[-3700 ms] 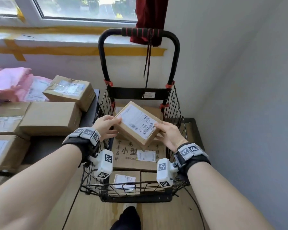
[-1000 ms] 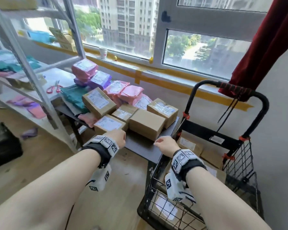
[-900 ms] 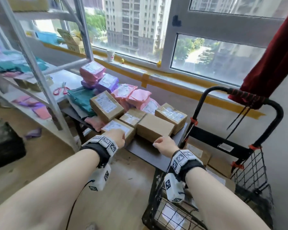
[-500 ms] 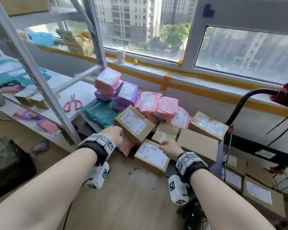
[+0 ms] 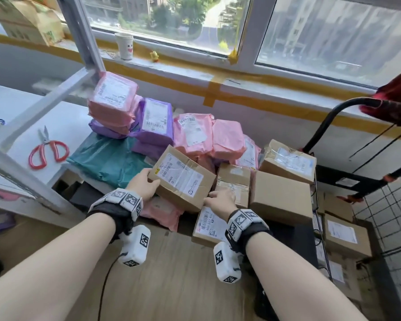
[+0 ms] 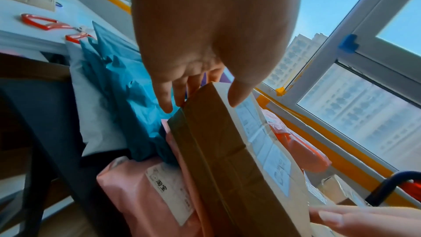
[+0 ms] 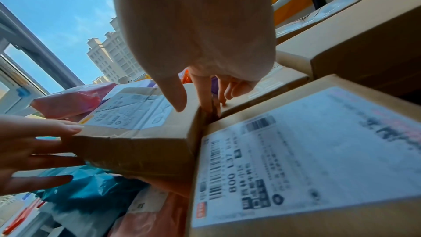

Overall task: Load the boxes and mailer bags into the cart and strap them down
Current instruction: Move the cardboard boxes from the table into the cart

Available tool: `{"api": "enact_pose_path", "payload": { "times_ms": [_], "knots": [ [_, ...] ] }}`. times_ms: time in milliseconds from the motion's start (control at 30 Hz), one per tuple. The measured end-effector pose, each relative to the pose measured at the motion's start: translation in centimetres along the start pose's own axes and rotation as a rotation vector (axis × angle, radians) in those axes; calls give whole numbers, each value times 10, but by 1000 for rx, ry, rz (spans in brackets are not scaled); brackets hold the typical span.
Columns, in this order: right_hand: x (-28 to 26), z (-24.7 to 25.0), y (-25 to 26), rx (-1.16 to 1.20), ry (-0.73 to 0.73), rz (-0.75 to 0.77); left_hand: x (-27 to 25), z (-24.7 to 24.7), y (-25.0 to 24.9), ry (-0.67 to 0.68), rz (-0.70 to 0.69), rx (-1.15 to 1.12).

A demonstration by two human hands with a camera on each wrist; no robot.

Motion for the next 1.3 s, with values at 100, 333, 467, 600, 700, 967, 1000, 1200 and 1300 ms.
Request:
{"api": "enact_pose_path", "payload": {
  "times_ms": [100, 333, 467, 600, 700, 967, 1000, 1200, 1300],
  "knots": [
    [-14, 4, 20, 117, 12, 13, 2, 3, 7, -34, 43, -121],
    [-43, 34, 52, 423, -1, 111, -12, 44, 10, -111, 97, -288],
    [-61, 63, 57, 635, 7, 87, -32, 64, -12, -155, 97, -400],
    [-77, 119, 49, 759, -3, 159, -65, 70, -56, -191, 41, -482],
    [-80, 171, 18, 836, -30, 178, -96, 56, -105, -180, -27, -525],
    [-87, 336, -137, 867, -154, 189, -216, -68, -264, 22, -167, -601],
    [-88, 354, -161, 840, -169, 179, -231, -86, -278, 33, -169, -599],
    [-84, 435, -300, 726, -231, 74, -313, -210, -342, 249, -140, -554],
    [-78, 455, -355, 736, -224, -23, -335, -262, -361, 328, -82, -523]
  ]
}}
Point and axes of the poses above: each hand's wrist, its own x-axis towards the middle knuckle, its own z-axis out of the back of the hand, y = z × x, the point moved 10 cm from there along x, towards the middle knuckle, and after that the axes turned 14 degrees about -y, right-handed, at the moved point
